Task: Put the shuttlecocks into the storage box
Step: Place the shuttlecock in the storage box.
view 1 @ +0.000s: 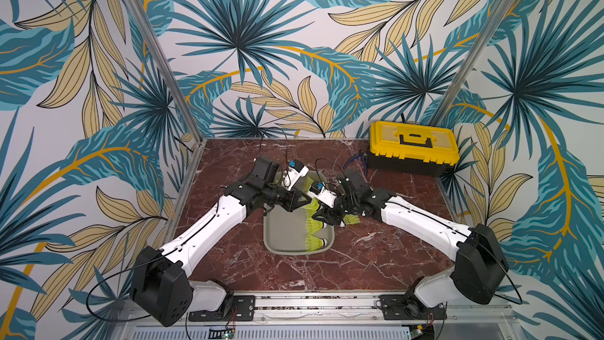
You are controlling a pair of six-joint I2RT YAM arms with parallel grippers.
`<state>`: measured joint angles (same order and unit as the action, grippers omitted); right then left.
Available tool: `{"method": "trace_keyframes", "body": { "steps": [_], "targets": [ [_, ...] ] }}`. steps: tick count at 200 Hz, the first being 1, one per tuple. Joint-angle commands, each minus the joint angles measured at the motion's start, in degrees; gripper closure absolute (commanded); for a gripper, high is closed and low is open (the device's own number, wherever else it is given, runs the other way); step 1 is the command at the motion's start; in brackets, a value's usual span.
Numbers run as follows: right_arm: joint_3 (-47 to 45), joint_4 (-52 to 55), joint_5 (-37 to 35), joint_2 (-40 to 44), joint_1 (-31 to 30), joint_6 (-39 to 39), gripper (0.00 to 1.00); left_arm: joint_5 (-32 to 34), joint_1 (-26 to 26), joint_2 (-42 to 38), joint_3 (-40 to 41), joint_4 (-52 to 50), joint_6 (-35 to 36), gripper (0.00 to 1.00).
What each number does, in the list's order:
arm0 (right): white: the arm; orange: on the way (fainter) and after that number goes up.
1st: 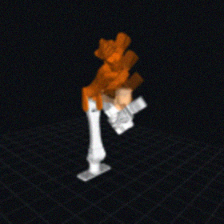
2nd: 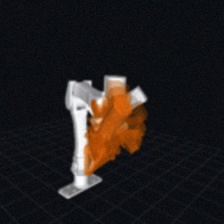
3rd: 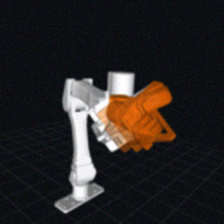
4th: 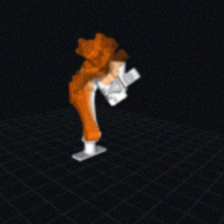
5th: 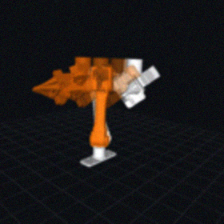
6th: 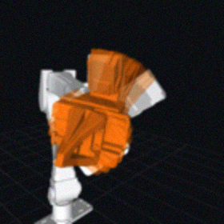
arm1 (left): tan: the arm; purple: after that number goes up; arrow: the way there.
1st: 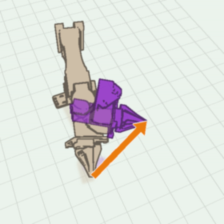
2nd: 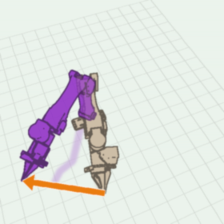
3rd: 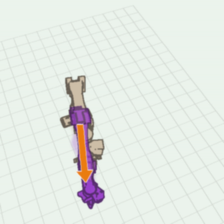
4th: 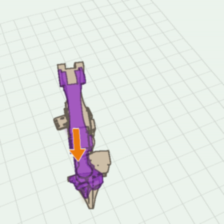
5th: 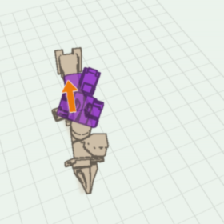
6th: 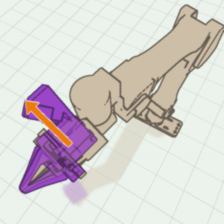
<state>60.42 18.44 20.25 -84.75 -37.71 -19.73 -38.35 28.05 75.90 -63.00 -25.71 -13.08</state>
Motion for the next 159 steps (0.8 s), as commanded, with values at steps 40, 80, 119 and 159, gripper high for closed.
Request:
{"method": "trace_keyframes", "body": {
  "steps": [40,80,119,159],
  "targets": [
    [-8.7,-13.1,-22.8,6.4,-0.3,8.1,0.35,13.8,0.1,-7.4,10.4,16.1,-17.9,1.0],
    [-12.4,-16.7,-29.9,9.6,-0.3,10.9,0.34,22.8,0.1,-10.9,17.2,19.4,-26.5,1.0],
    [-14.3,-17.6,-32.2,13.3,-0.3,13.3,0.34,25.2,0.1,-10.7,20.0,19.7,-28.5,1.0],
    [-16.0,-17.1,-33.9,16.7,-0.3,14.3,0.35,25.1,-0.5,-8.7,21.1,19.5,-28.4,1.0]
  ]
}}
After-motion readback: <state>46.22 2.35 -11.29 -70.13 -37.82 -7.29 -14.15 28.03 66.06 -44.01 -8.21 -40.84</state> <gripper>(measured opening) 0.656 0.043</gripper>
